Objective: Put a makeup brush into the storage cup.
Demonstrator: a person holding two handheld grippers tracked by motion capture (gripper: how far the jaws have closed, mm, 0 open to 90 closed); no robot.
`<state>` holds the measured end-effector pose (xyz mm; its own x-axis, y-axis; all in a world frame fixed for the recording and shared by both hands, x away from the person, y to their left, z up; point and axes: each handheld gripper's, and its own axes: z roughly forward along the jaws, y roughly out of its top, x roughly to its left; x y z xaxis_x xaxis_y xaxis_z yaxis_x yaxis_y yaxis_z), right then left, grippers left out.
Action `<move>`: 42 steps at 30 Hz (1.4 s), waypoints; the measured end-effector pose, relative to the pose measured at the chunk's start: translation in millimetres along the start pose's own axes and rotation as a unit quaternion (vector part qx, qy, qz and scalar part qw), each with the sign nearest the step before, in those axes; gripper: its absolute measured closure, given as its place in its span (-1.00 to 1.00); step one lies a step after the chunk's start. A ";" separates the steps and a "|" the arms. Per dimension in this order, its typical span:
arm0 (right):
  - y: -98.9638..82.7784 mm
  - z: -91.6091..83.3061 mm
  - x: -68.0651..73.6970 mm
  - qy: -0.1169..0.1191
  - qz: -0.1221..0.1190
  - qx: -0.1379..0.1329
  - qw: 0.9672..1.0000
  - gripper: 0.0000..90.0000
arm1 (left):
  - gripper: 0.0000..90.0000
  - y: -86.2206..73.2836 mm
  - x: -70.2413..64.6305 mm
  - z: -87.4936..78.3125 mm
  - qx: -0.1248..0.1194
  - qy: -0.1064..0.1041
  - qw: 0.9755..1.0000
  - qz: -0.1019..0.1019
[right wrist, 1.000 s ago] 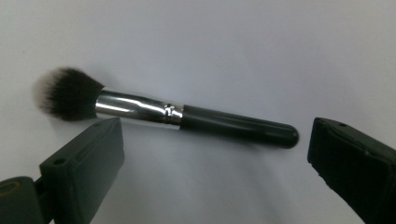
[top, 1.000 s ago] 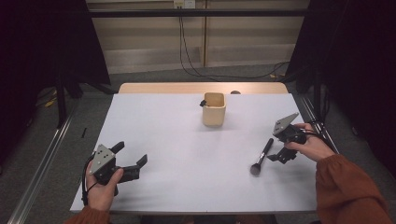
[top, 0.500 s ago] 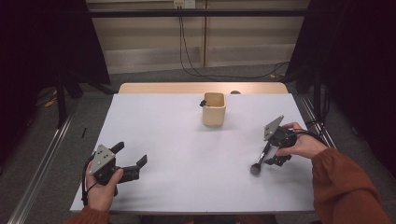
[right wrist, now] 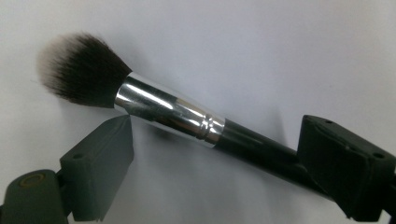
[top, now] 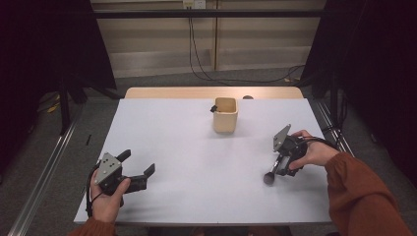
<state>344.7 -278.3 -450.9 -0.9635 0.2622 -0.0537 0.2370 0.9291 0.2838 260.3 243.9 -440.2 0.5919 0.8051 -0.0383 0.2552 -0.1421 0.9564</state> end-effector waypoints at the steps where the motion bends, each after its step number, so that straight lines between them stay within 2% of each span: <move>1: 0.8 0.5 0.6 0.001 0.001 0.004 1.000 -0.78 | -0.93 0.0 0.0 0.0 0.000 0.000 1.000 0.000; 3: 2.6 2.9 -0.3 0.003 -0.003 0.003 1.000 -0.73 | -0.93 0.1 0.0 -0.2 0.003 0.000 1.000 0.002; 5: 3.7 5.4 -1.6 0.004 0.004 0.008 1.000 -0.61 | -0.93 0.2 0.0 -0.2 0.003 0.000 1.000 0.003; 8: 4.8 7.0 -2.4 0.009 0.015 0.014 1.000 -0.58 | -0.93 0.0 0.2 -0.2 0.003 0.000 1.000 0.002; 9: 5.0 7.8 -4.0 0.009 0.002 0.007 1.000 -0.54 | -0.93 0.0 0.2 -0.1 0.003 0.000 1.000 0.002; 11: 6.4 6.8 -2.1 0.013 0.010 0.014 1.000 -0.47 | -0.93 0.0 0.0 -0.1 0.003 0.000 1.000 0.002; 12: 6.9 7.0 -2.8 0.015 0.000 0.011 1.000 -0.42 | -0.93 0.1 0.0 -0.1 0.003 0.000 1.000 0.003; 15: 9.7 6.4 -1.3 0.023 -0.005 0.018 1.000 -0.25 | -0.93 0.4 -0.4 -0.4 0.002 0.000 1.000 0.002; 18: 12.1 5.1 2.3 0.033 0.000 0.031 0.999 -0.10 | -0.93 0.3 -0.3 -0.7 0.002 0.001 1.000 0.002; 19: 12.7 5.2 2.3 0.034 -0.009 0.030 0.999 -0.05 | -0.93 0.2 -0.2 -0.6 0.001 0.000 1.000 0.002; 27: 15.3 3.3 8.4 0.040 -0.011 0.040 0.998 0.34 | -0.93 0.0 0.3 -1.9 0.001 0.002 1.000 0.001; 28: 15.6 3.4 8.1 0.042 -0.014 0.040 0.998 0.36 | -0.93 -0.2 0.4 -1.7 0.002 0.003 1.000 -0.001; 30: 16.0 3.2 7.6 0.047 -0.005 0.043 0.998 0.38 | -0.93 -0.1 0.1 -1.3 0.001 0.003 1.000 -0.002; 34: 18.9 3.4 6.5 0.049 -0.001 0.054 0.997 0.44 | -0.92 0.1 -0.3 -1.2 0.004 -0.001 1.000 0.006; 35: 19.2 3.8 5.1 0.050 -0.003 0.051 0.997 0.48 | -0.92 0.1 -0.2 -1.1 0.004 -0.001 1.000 0.005; 36: 19.4 2.9 5.3 0.048 0.008 0.056 0.997 0.55 | -0.92 0.0 -0.1 -1.2 0.004 -0.002 1.000 0.005; 37: 19.3 3.0 4.4 0.048 0.008 0.055 0.997 0.60 | -0.92 0.0 0.2 -1.6 0.005 -0.001 1.000 0.005; 42: 20.9 3.5 2.3 0.048 0.007 0.055 0.997 0.62 | -0.92 0.1 0.4 -1.1 0.005 -0.001 1.000 0.004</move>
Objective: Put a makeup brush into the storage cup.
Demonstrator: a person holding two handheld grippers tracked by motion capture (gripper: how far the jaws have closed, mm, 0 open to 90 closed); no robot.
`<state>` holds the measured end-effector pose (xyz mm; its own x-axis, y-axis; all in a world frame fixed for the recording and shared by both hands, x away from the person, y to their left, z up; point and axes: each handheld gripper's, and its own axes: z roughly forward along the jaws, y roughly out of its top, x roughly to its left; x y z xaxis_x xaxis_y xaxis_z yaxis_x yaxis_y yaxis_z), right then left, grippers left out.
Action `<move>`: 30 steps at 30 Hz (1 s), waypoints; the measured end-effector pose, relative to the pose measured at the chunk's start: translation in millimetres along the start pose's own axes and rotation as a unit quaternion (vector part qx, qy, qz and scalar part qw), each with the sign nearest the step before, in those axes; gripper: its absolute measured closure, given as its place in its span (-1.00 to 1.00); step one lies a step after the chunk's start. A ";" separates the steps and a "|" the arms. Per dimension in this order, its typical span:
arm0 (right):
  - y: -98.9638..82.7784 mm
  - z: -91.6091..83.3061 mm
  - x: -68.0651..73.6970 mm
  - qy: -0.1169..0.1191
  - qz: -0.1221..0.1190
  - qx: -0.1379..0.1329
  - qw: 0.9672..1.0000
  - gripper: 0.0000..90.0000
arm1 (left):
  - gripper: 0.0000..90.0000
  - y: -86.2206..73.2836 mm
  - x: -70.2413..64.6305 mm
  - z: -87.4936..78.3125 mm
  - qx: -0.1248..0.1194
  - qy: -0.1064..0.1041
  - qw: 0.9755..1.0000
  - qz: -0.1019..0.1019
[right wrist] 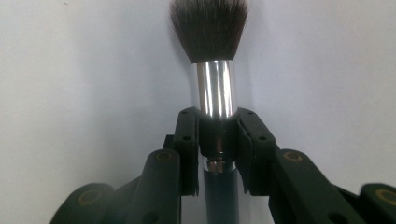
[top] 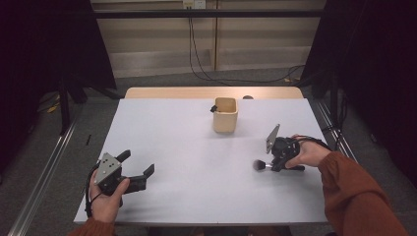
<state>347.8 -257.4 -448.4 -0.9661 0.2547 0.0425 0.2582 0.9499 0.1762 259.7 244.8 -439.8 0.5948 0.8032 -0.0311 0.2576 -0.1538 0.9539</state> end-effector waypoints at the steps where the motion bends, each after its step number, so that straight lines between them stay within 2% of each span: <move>1: 0.4 0.1 0.5 -0.002 -0.003 -0.001 1.000 0.62 | -0.92 0.1 -0.2 0.0 0.000 -0.001 1.000 0.000; 7: -0.2 -0.2 0.6 -0.004 0.013 -0.005 1.000 0.62 | -0.91 0.2 -1.3 0.5 0.000 -0.002 1.000 0.005; 9: -0.3 -0.3 -0.7 -0.005 0.013 -0.007 1.000 0.62 | -0.91 -0.1 -1.0 0.3 -0.003 -0.002 1.000 0.001; 11: -0.4 -1.1 0.0 -0.004 0.028 -0.004 1.000 0.62 | -0.91 0.0 -0.4 -0.3 -0.003 -0.001 1.000 0.001; 14: -0.6 -2.6 -1.3 -0.004 0.046 -0.016 0.999 0.62 | -0.92 -0.1 -0.6 -0.3 -0.002 -0.002 1.000 0.000; 19: -2.5 -4.7 -1.5 -0.005 0.059 -0.027 0.998 0.62 | -0.91 0.1 -1.0 0.1 -0.002 -0.002 1.000 0.002; 20: -3.2 -5.1 -1.9 -0.012 0.060 -0.028 0.998 0.62 | -0.91 0.1 -0.9 0.1 -0.003 -0.002 1.000 0.000; 24: -7.2 -10.6 -4.2 -0.029 0.088 -0.043 0.995 0.63 | -0.91 0.2 -0.3 0.1 -0.001 -0.001 1.000 0.002; 26: -8.1 -13.4 -5.4 -0.034 0.087 -0.056 0.994 0.63 | -0.91 0.3 -0.3 0.1 -0.001 -0.001 1.000 0.002; 29: -9.4 -19.0 -5.5 -0.039 0.100 -0.072 0.992 0.63 | -0.92 0.1 -0.3 0.0 -0.002 0.004 1.000 -0.002; 30: -11.0 -19.7 -6.9 -0.039 0.096 -0.081 0.991 0.62 | -0.92 0.1 0.0 -0.3 -0.002 0.004 1.000 -0.004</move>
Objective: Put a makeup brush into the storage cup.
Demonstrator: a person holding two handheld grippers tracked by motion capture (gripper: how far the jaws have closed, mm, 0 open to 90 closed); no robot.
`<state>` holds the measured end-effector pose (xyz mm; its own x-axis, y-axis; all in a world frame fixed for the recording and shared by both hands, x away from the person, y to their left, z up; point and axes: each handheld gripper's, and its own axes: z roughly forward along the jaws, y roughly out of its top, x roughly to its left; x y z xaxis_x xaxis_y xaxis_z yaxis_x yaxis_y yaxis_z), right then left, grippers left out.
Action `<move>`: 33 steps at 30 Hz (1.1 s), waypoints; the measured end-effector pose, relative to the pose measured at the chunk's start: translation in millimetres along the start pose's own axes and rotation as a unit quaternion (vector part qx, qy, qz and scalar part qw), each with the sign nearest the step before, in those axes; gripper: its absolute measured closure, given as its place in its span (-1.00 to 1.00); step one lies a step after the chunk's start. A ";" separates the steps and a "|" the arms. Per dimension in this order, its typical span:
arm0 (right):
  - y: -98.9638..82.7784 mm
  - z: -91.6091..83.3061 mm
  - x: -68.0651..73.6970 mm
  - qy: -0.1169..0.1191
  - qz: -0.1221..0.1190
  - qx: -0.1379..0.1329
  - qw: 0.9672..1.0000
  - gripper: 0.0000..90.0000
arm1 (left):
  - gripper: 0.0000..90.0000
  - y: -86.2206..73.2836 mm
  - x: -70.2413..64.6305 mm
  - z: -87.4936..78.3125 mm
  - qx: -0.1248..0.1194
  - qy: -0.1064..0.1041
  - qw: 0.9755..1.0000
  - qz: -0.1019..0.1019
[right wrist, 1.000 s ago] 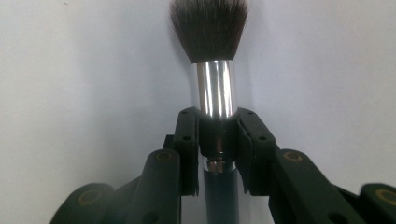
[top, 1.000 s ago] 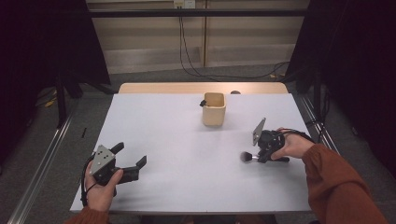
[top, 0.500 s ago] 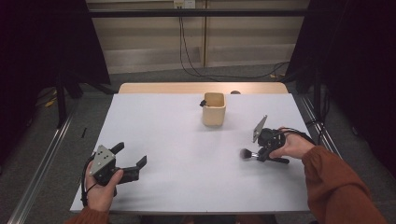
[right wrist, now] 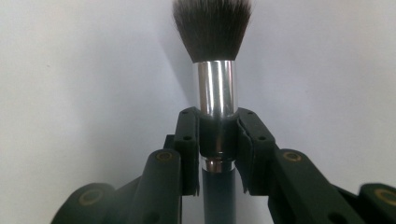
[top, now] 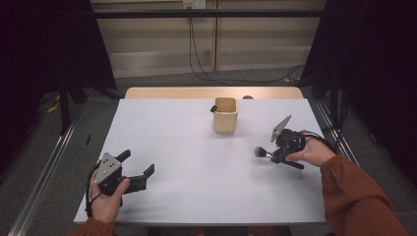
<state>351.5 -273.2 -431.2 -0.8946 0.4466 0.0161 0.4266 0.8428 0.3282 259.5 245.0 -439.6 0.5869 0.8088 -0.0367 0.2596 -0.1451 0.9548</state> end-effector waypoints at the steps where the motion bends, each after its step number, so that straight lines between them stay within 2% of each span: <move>1: -0.8 -1.8 0.1 -0.003 0.013 -0.006 1.000 0.62 | -0.92 0.0 0.5 -0.4 0.001 -0.001 1.000 0.001; 6: -5.9 -3.3 -2.1 -0.003 0.034 -0.039 0.999 0.63 | -0.92 0.0 -0.5 0.3 0.000 -0.003 1.000 0.001; 12: -11.2 -6.0 -4.5 -0.023 0.065 -0.078 0.995 0.63 | -0.92 0.1 -0.2 -0.1 0.000 -0.002 1.000 -0.001; 13: -12.4 -6.9 -4.4 -0.029 0.077 -0.088 0.993 0.63 | -0.92 0.1 -0.1 -0.1 0.000 -0.003 1.000 -0.002; 15: -15.0 -7.6 -5.5 -0.042 0.084 -0.106 0.990 0.63 | -0.92 0.1 -0.4 -0.2 0.001 -0.002 1.000 -0.001; 19: -20.0 -7.2 -5.0 -0.049 0.108 -0.135 0.984 0.63 | -0.93 0.2 -0.3 -0.4 0.001 -0.002 1.000 -0.001; 23: -22.9 -5.0 -0.3 -0.037 0.120 -0.163 0.979 0.63 | -0.93 0.4 -0.1 -0.4 0.001 -0.003 1.000 -0.001; 24: -23.2 -3.8 2.1 -0.038 0.127 -0.174 0.976 0.63 | -0.93 0.4 -0.2 -0.4 0.001 -0.002 1.000 -0.001; 27: -24.0 -1.3 5.8 -0.030 0.135 -0.191 0.972 0.63 | -0.93 0.5 0.1 -0.6 0.002 -0.002 1.000 0.001; 29: -24.1 -0.6 7.4 -0.025 0.135 -0.199 0.970 0.63 | -0.93 0.4 -0.2 -0.5 0.002 -0.002 1.000 -0.001; 33: -23.7 -0.2 10.5 -0.018 0.139 -0.225 0.964 0.62 | -0.93 0.1 -0.4 -0.4 0.004 0.001 1.000 -0.003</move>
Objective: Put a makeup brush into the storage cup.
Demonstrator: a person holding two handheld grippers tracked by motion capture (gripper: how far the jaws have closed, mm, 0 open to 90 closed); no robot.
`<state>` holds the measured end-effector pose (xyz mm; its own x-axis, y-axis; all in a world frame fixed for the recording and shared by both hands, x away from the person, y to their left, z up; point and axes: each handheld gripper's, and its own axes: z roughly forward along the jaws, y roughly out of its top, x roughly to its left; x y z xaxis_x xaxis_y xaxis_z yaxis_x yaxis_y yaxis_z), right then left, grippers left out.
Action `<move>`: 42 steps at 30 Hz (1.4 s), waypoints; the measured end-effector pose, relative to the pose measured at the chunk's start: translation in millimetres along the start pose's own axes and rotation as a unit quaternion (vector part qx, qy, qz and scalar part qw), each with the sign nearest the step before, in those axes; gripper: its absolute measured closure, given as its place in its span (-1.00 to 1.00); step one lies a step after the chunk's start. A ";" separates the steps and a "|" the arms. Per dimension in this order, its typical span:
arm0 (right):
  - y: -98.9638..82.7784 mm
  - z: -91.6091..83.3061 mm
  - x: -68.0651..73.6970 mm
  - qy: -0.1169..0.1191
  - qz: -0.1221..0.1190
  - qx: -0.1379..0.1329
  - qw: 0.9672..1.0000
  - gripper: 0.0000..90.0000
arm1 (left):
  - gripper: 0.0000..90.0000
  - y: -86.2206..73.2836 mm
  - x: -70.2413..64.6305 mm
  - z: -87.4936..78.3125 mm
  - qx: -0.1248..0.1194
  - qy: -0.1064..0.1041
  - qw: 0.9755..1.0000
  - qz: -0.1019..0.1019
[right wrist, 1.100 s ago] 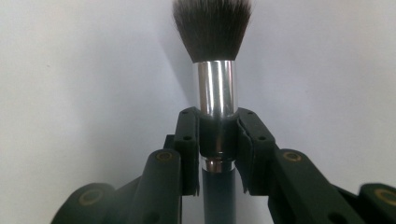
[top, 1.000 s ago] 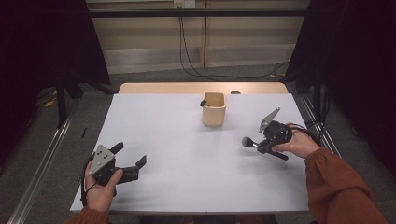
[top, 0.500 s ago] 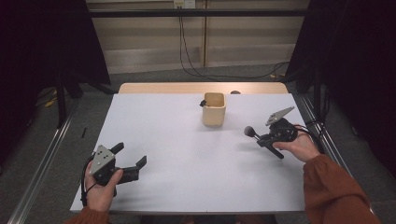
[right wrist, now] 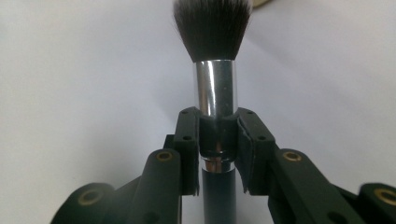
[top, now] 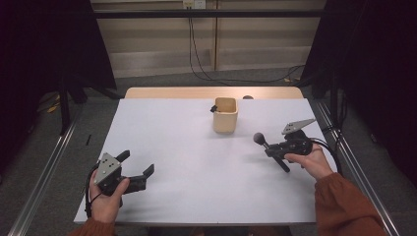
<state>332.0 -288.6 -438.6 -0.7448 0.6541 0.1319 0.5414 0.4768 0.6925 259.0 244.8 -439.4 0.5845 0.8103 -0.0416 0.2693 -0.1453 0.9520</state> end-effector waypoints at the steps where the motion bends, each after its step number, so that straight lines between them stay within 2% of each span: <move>1: -0.1 0.1 0.3 0.002 0.002 -0.004 1.000 0.62 | -0.93 0.1 0.2 -0.1 -0.001 0.000 1.000 0.001; 4: -1.1 1.4 1.3 0.001 0.004 -0.012 1.000 0.62 | -0.93 0.2 0.4 -0.1 -0.001 -0.001 1.000 0.000; 11: -6.3 1.1 2.9 -0.004 0.012 -0.061 0.998 0.62 | -0.93 0.1 0.8 0.5 0.001 0.000 1.000 0.001; 18: -4.9 -1.7 6.2 -0.007 0.013 -0.113 0.994 0.62 | -0.93 0.2 1.1 0.3 0.001 0.001 1.000 0.002; 25: -0.9 -2.7 10.0 -0.012 0.017 -0.136 0.990 0.63 | -0.93 0.0 1.0 0.0 0.001 0.000 1.000 0.001; 29: 1.9 -3.9 10.7 -0.006 0.024 -0.161 0.987 0.62 | -0.93 0.2 1.2 0.0 0.000 0.000 1.000 0.002; 37: 8.4 -4.5 10.9 -0.011 0.028 -0.201 0.979 0.62 | -0.93 0.1 1.2 0.0 0.001 -0.001 1.000 0.002; 42: 14.8 -7.1 11.1 -0.024 0.026 -0.216 0.976 0.62 | -0.93 0.0 0.6 -0.1 0.001 -0.002 1.000 0.001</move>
<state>329.0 -278.4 -421.9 -0.6963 0.7021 0.1491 0.3558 0.1573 0.9212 259.2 245.4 -439.4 0.5877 0.8081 -0.0413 0.2702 -0.1479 0.9514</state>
